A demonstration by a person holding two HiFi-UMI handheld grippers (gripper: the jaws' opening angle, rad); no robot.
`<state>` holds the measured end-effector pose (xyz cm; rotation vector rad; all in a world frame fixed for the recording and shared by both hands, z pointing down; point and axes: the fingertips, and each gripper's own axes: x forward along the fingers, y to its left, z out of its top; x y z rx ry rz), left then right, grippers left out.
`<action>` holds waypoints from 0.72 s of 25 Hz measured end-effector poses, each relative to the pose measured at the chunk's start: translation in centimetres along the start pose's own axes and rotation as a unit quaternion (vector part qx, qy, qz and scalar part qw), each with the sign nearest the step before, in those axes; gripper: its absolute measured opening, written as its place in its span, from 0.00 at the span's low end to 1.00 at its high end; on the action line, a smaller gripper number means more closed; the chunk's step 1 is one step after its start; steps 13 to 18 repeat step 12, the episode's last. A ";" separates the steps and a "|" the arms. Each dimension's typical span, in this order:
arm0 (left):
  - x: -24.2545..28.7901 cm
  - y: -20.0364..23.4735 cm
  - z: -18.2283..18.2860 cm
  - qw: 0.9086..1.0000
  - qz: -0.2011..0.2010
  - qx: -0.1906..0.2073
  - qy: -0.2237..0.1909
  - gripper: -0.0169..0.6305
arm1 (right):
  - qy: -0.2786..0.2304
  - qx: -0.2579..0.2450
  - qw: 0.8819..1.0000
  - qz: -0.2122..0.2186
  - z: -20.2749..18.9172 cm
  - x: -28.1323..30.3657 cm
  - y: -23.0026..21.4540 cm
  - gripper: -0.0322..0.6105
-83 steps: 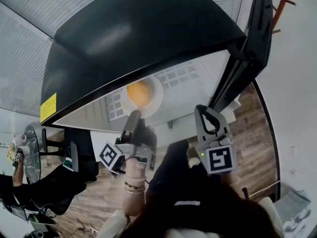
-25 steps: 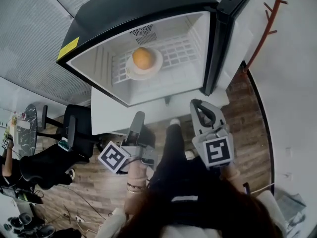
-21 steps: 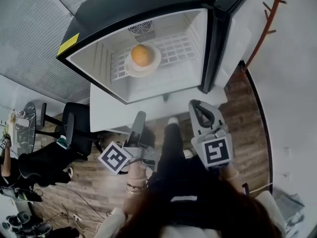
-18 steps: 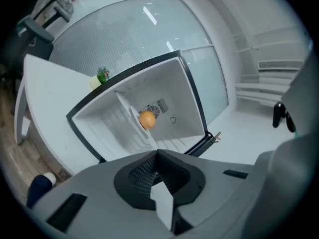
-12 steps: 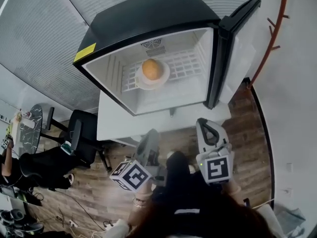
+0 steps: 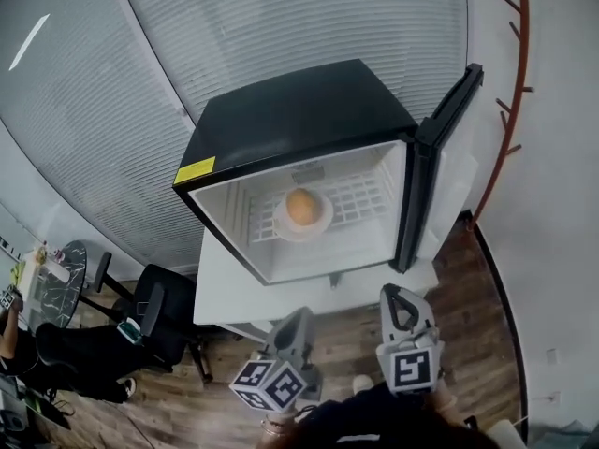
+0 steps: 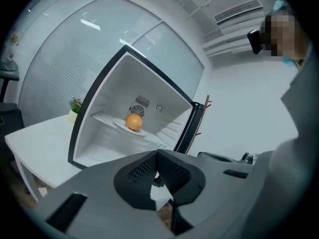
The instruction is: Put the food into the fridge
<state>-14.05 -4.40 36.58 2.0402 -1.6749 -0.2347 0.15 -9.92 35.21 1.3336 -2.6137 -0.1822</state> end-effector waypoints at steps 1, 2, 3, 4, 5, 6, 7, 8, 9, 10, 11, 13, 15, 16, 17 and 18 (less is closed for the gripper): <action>-0.3 0.0 0.1 1.000 0.001 0.009 0.000 0.01 | 0.002 0.003 1.000 -0.009 0.2 -0.1 0.0 0.05; -0.6 -0.1 0.2 1.000 0.001 0.016 -0.002 0.01 | 0.002 0.003 1.000 -0.015 0.5 -0.2 0.0 0.05; -1.1 -0.2 0.4 1.000 0.002 0.022 -0.003 0.01 | 0.001 0.002 1.000 -0.019 0.8 -0.3 0.3 0.05; -1.7 -0.2 0.4 1.000 0.003 0.028 -0.003 0.01 | -0.001 -0.002 1.000 -0.020 1.1 -0.6 0.7 0.05; -2.3 -0.3 0.3 0.999 0.006 0.034 -0.003 0.01 | -0.003 -0.007 1.000 -0.019 1.3 -1.0 1.4 0.05; -3.0 -0.3 0.0 0.999 0.007 0.039 -0.002 0.01 | -0.004 -0.012 1.000 -0.018 1.5 -1.6 2.0 0.05; -3.5 -0.2 -0.1 0.999 0.008 0.042 -0.001 0.01 | -0.003 -0.014 1.000 -0.017 1.5 -2.2 2.6 0.05; -3.9 -0.2 -0.1 0.999 0.006 0.045 -0.002 0.01 | -0.001 -0.014 1.000 -0.018 1.6 -2.6 3.0 0.05; -4.2 -0.3 0.1 0.999 0.003 0.048 -0.004 0.01 | -0.001 -0.015 1.000 -0.019 1.7 -2.8 3.4 0.05; -4.5 -0.4 0.4 0.999 -0.001 0.051 -0.006 0.01 | -0.002 -0.017 1.000 -0.021 1.9 -2.8 3.7 0.05; -4.8 -0.4 0.8 0.998 -0.003 0.055 -0.008 0.01 | -0.004 -0.021 1.000 -0.023 2.2 -2.8 4.0 0.05; -5.1 -0.5 1.2 0.998 -0.005 0.059 -0.010 0.01 | -0.007 -0.025 0.999 -0.025 2.5 -2.8 4.3 0.05; -5.1 -0.5 1.2 0.998 -0.005 0.059 -0.010 0.01 | -0.007 -0.025 0.999 -0.025 2.5 -2.8 4.3 0.05; -5.1 -0.5 1.2 0.998 -0.005 0.059 -0.010 0.01 | -0.007 -0.025 0.999 -0.025 2.5 -2.8 4.3 0.05; -5.1 -0.5 1.2 0.998 -0.005 0.059 -0.010 0.01 | -0.007 -0.025 0.999 -0.025 2.5 -2.8 4.3 0.05; -5.1 -0.5 1.2 0.998 -0.005 0.059 -0.010 0.01 | -0.007 -0.025 0.999 -0.025 2.5 -2.8 4.3 0.05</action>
